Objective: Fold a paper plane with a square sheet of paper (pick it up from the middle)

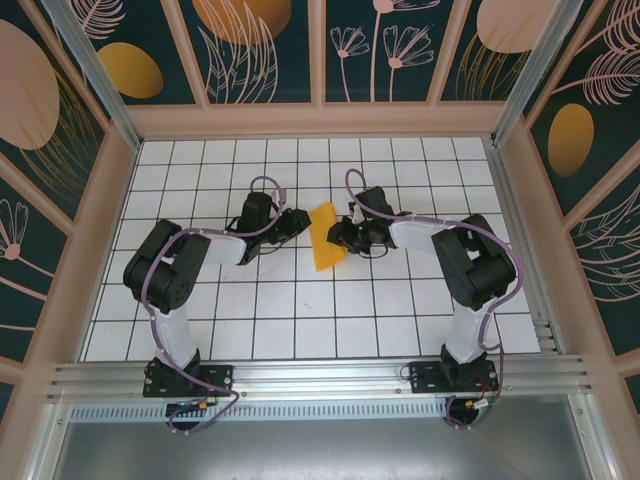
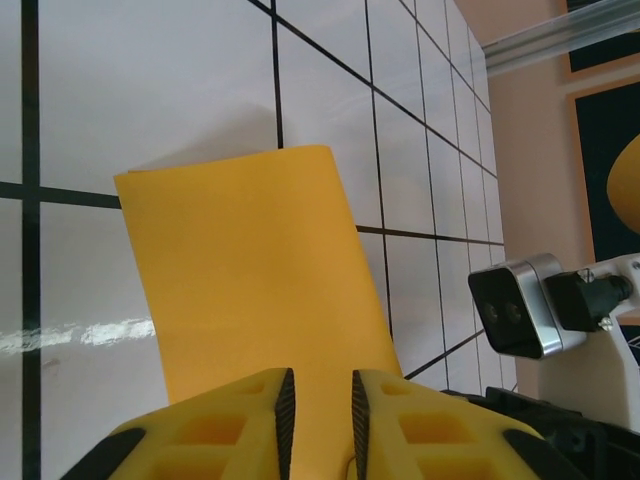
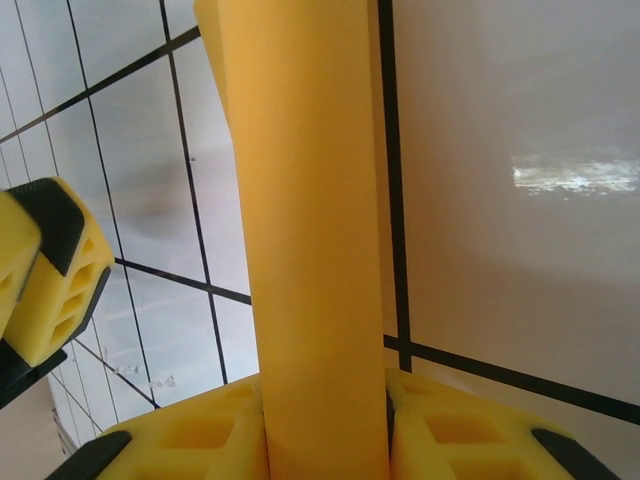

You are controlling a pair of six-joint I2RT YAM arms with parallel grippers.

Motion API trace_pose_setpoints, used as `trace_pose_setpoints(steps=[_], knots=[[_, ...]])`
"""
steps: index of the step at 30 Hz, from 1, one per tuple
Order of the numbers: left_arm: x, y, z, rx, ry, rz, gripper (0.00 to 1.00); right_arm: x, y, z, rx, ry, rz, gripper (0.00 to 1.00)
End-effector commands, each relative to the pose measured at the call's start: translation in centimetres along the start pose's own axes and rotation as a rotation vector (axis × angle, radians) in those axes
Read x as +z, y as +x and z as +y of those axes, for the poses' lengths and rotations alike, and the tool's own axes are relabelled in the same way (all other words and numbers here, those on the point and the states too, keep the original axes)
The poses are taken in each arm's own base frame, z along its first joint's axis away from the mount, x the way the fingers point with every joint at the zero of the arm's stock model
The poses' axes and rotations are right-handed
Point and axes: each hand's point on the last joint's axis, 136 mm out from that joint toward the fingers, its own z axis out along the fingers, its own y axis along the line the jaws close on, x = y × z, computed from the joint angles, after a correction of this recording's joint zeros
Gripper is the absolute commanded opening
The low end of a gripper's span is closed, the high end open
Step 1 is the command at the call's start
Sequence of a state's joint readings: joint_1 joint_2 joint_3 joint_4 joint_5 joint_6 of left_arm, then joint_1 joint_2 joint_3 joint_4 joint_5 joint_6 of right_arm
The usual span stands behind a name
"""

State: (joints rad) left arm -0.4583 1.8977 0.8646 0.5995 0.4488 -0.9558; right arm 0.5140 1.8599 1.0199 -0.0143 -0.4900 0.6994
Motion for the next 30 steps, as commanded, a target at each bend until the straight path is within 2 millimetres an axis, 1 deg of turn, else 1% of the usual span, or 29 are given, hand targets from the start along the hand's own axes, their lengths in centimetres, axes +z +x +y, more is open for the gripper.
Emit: trace_pose_setpoints(steps=[1, 5, 8, 10, 13, 25, 30], knots=[[1.2, -0.1, -0.3, -0.003, 0.015, 0.010, 0.22, 0.4, 0.5, -1.6, 0.047, 0.033, 0.017, 0.30], [2.3, 0.1, 0.5, -0.011, -0.013, 0.034, 0.18, 0.5, 0.7, -1.6, 0.049, 0.031, 0.027, 0.30], [2.9, 0.8, 1.8, -0.022, -0.049, 0.062, 0.16, 0.5, 0.7, -1.5, 0.050, 0.027, 0.032, 0.30], [3.4, 0.4, 1.5, -0.018, -0.047, 0.065, 0.16, 0.6, 0.8, -1.6, 0.052, 0.028, 0.035, 0.30], [3.8, 0.7, 2.0, -0.023, -0.070, 0.087, 0.14, 0.6, 0.8, -1.5, 0.051, 0.028, 0.038, 0.31], [4.9, 1.7, 4.8, -0.014, -0.229, 0.162, 0.11, 0.6, 0.6, -1.5, 0.051, 0.032, 0.039, 0.32], [5.0, 2.0, 5.9, -0.007, -0.300, 0.186, 0.11, 0.1, 0.4, -1.0, 0.042, 0.032, 0.033, 0.35]])
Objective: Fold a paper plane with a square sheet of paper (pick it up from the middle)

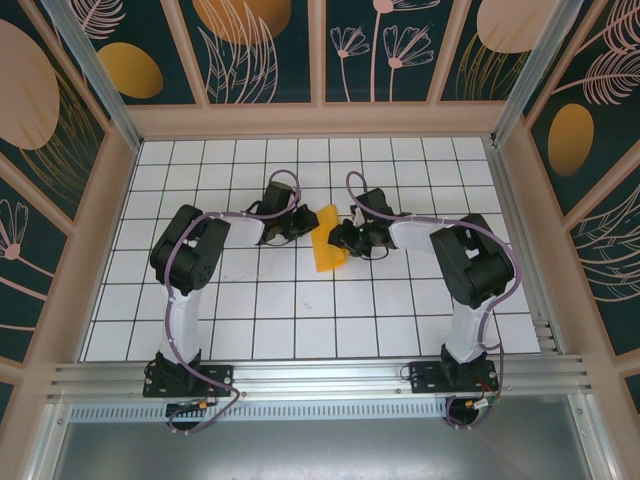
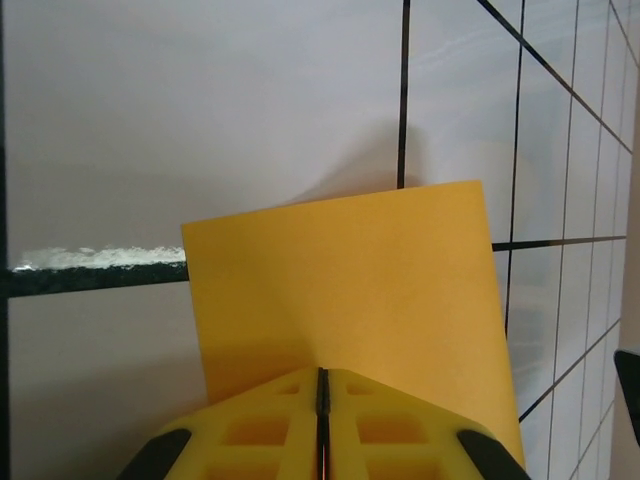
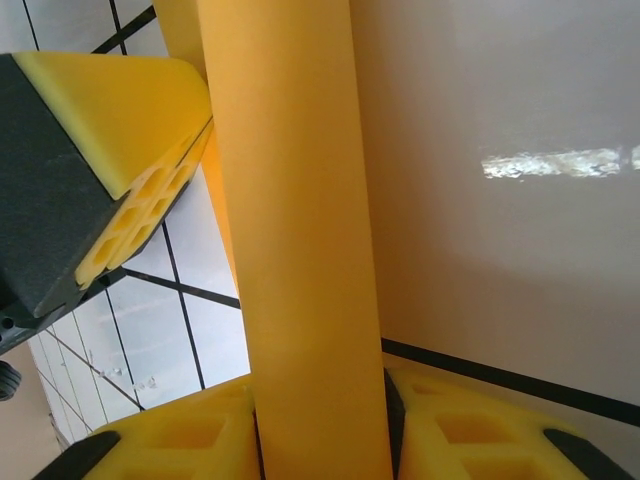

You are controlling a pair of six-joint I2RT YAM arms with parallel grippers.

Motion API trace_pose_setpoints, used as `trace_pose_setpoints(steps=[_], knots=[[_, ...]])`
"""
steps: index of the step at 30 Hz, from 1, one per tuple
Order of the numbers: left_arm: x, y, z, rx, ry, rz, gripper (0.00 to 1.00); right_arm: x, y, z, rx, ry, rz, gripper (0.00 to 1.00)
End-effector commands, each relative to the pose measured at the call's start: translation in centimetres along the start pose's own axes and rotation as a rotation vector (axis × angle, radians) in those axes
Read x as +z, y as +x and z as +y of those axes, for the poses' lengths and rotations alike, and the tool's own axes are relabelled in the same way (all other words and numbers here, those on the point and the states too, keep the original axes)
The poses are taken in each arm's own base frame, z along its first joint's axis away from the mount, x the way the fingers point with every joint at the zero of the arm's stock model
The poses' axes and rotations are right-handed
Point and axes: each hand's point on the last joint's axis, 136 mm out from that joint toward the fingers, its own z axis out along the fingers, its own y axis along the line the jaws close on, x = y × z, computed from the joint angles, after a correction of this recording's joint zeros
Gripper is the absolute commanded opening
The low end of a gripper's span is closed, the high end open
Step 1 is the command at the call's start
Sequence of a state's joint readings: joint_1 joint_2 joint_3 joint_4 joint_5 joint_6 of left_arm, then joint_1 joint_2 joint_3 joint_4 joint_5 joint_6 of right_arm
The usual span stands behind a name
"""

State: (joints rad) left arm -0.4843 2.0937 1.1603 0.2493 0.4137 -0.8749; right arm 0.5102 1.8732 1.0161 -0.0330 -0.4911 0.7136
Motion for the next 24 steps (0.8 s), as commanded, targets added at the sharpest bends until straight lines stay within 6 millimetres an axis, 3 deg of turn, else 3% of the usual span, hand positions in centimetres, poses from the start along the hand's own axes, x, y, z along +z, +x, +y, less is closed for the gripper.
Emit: trace_pose_setpoints(steps=[1, 4, 11, 24], knots=[[0.9, 1.5, 2.9, 0.005, -0.120, 0.058, 0.11, -0.4, -0.2, 0.2, 0.002, 0.010, 0.008, 0.37], [1.0, 1.9, 3.6, 0.009, -0.150, 0.077, 0.11, -1.5, -0.7, 0.8, -0.020, 0.025, -0.015, 0.44], [1.1, 2.0, 3.7, 0.025, -0.156, 0.089, 0.10, -3.4, -1.5, 0.1, -0.110, 0.155, -0.027, 0.66], [1.2, 1.8, 2.8, 0.047, -0.131, 0.100, 0.09, -0.7, -3.2, -0.1, -0.232, 0.119, 0.052, 0.65]])
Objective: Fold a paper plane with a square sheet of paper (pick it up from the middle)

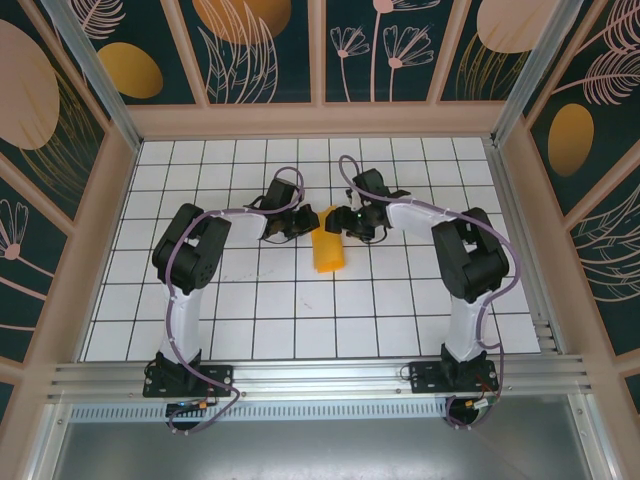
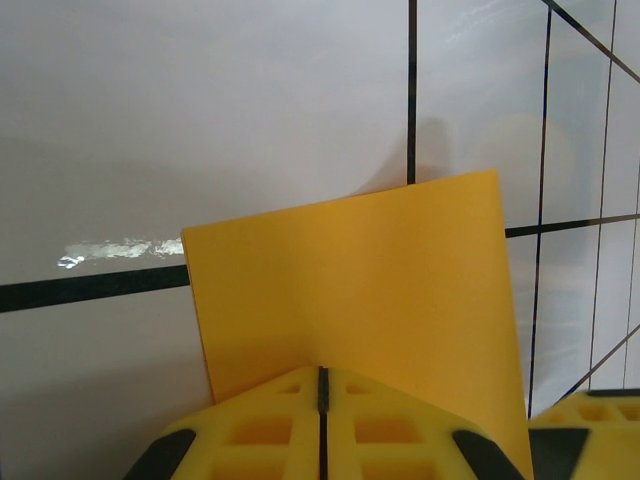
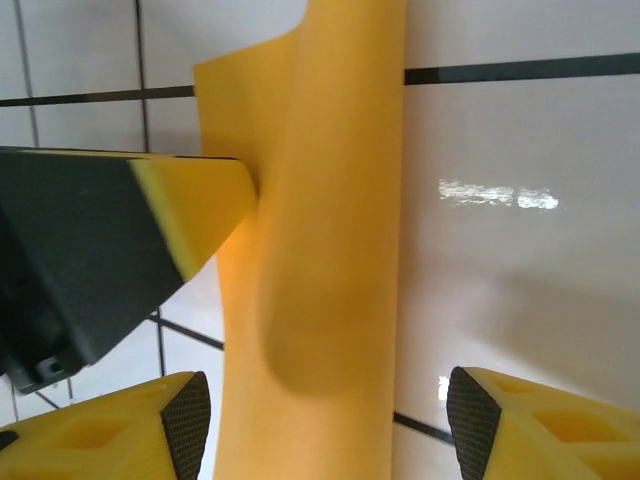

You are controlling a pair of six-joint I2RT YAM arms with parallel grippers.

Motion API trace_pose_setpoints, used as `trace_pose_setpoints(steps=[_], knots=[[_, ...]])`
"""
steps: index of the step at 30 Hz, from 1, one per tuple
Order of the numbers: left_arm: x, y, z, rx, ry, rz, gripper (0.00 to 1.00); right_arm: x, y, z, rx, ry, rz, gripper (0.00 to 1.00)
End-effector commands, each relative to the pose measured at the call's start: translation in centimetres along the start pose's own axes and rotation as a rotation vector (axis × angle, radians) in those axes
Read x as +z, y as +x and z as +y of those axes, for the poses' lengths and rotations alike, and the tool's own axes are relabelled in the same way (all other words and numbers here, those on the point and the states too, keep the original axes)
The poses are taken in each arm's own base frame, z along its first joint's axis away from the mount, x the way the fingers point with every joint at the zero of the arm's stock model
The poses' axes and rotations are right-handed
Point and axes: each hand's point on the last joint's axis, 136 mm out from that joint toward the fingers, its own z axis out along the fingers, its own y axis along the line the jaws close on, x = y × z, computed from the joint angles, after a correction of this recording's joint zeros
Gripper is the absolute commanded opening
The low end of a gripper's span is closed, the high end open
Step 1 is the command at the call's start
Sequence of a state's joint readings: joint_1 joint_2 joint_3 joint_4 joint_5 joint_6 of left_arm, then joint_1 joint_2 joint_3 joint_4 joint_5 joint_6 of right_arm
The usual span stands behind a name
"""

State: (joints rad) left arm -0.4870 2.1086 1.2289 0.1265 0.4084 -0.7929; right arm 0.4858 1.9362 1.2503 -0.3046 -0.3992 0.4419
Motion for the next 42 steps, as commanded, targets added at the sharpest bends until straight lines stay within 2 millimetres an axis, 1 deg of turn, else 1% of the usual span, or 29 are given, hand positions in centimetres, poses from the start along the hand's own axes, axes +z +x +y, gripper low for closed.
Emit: trace_pose_setpoints(steps=[1, 9, 17, 21, 25, 28, 33, 36, 38, 40, 42], knots=[[1.2, 1.8, 2.4, -0.008, -0.079, 0.062, 0.09, 0.6, 0.4, -0.3, -0.026, -0.029, 0.057, 0.64], [1.0, 1.3, 1.7, 0.007, -0.062, 0.056, 0.09, 0.8, 1.5, -0.3, -0.034, -0.132, 0.108, 0.53], [1.0, 0.8, 1.0, 0.009, -0.047, 0.048, 0.10, 1.6, 2.2, -0.7, -0.037, -0.149, 0.142, 0.51], [1.0, 0.7, 0.9, 0.010, -0.044, 0.047, 0.10, 1.8, 2.2, -1.1, -0.027, -0.127, 0.145, 0.45], [0.6, 0.1, 0.2, 0.018, -0.039, 0.032, 0.11, 2.0, 2.3, -1.7, -0.004, -0.102, 0.141, 0.38], [-0.3, -0.9, -1.0, 0.024, -0.028, -0.004, 0.15, 2.1, 2.6, -2.3, 0.020, -0.082, 0.133, 0.35], [-3.1, -3.0, -3.0, 0.021, -0.015, -0.122, 0.25, 2.2, 2.9, -3.5, 0.057, -0.044, 0.119, 0.31], [-4.6, -3.7, -3.4, 0.015, -0.014, -0.179, 0.29, 2.2, 3.0, -4.0, 0.066, -0.027, 0.117, 0.31], [-5.5, -4.0, -3.4, 0.006, -0.027, -0.211, 0.33, 2.1, 2.9, -4.2, 0.071, -0.018, 0.113, 0.30], [-6.3, -4.1, -3.1, 0.001, -0.044, -0.236, 0.35, 2.1, 2.8, -4.4, 0.070, -0.011, 0.112, 0.30], [-7.1, -4.2, -2.6, -0.011, -0.067, -0.266, 0.37, 2.1, 2.7, -4.3, 0.065, -0.009, 0.110, 0.29]])
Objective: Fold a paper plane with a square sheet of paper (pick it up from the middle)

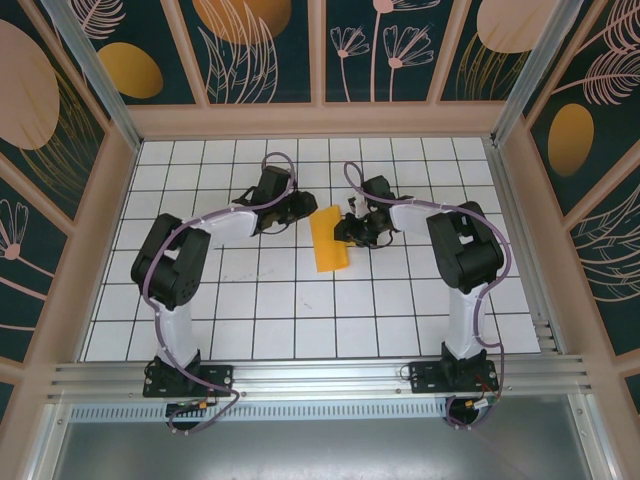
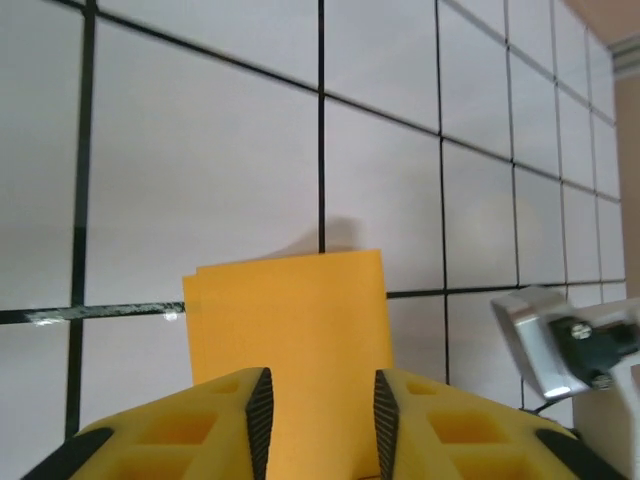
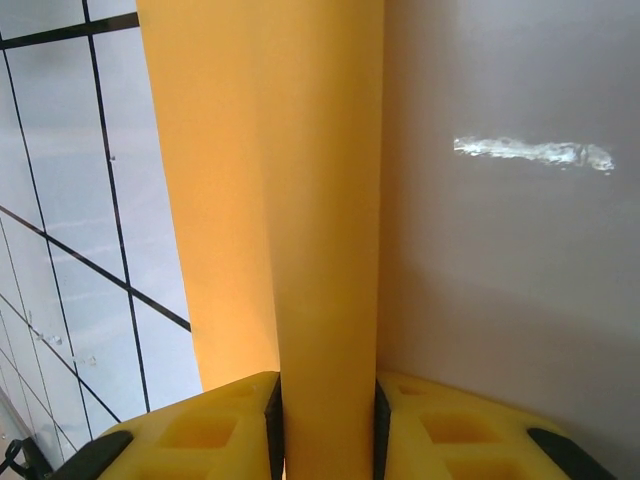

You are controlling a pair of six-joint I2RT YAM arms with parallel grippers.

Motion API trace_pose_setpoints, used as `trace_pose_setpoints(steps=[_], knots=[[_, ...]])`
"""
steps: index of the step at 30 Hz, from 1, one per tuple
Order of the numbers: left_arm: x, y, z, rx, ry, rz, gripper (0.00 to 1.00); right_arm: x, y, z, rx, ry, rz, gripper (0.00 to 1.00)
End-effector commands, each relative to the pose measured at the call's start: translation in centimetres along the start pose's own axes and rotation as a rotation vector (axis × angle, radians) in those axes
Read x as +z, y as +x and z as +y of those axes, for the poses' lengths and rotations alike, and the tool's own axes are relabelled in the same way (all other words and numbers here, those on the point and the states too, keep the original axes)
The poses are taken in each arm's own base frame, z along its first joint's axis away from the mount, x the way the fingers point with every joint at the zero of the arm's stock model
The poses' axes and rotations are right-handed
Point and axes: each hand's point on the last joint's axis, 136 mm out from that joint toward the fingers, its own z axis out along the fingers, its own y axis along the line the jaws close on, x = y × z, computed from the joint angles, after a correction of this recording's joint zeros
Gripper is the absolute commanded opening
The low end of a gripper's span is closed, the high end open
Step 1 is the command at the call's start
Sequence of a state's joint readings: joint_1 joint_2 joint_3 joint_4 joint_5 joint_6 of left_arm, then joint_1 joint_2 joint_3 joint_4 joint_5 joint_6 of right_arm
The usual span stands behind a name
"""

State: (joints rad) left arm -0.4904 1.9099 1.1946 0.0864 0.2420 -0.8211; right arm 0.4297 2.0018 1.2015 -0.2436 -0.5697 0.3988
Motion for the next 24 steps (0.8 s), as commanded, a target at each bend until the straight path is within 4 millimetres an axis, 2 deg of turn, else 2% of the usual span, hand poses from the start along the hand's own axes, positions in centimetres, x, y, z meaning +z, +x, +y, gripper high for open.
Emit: trace_pose_setpoints(steps=[1, 14, 19, 24], knots=[[-1.5, -0.8, 1.1, -0.027, -0.051, -0.079, 0.38, 0.2, 1.1, -2.9, 0.043, 0.107, 0.013, 0.29], [-6.7, 0.0, 7.0, -0.088, -0.210, -0.261, 0.52, 0.8, 1.5, -4.1, 0.012, 0.184, 0.047, 0.29], [-6.9, -0.2, 8.2, -0.103, -0.229, -0.269, 0.56, 1.0, 1.9, -4.6, -0.034, 0.222, 0.072, 0.30], [-7.0, -0.7, 8.1, -0.116, -0.187, -0.278, 0.56, 1.2, 2.2, -5.0, -0.041, 0.242, 0.085, 0.31]])
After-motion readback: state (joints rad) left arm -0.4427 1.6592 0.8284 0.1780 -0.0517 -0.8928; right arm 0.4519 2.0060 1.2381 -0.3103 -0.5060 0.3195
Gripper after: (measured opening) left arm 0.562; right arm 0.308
